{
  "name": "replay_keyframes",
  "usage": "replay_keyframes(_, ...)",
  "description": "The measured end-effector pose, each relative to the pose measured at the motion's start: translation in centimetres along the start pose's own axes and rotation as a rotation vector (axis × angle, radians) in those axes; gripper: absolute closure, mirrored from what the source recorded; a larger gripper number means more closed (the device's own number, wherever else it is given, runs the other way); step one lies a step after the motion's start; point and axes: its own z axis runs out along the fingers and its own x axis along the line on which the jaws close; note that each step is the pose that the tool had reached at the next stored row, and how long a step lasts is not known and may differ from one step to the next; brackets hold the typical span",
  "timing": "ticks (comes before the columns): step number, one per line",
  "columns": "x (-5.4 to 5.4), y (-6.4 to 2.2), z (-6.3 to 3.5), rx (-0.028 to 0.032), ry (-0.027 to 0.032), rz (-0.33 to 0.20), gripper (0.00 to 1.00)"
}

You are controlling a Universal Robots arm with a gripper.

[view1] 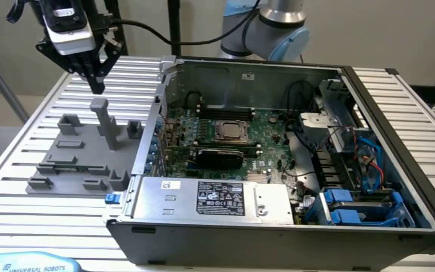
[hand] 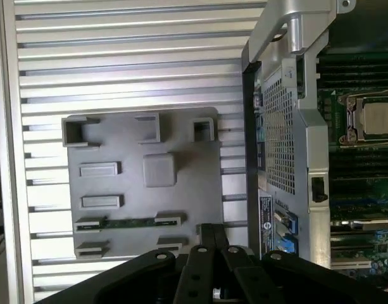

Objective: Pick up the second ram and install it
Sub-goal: 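Reach for the second ram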

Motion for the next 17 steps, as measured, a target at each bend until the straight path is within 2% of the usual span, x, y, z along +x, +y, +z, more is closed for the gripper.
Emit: replay_keyframes(17, 7.7, -0.70, 2.19, 0.0055, -0.0003, 0.000, 0.89)
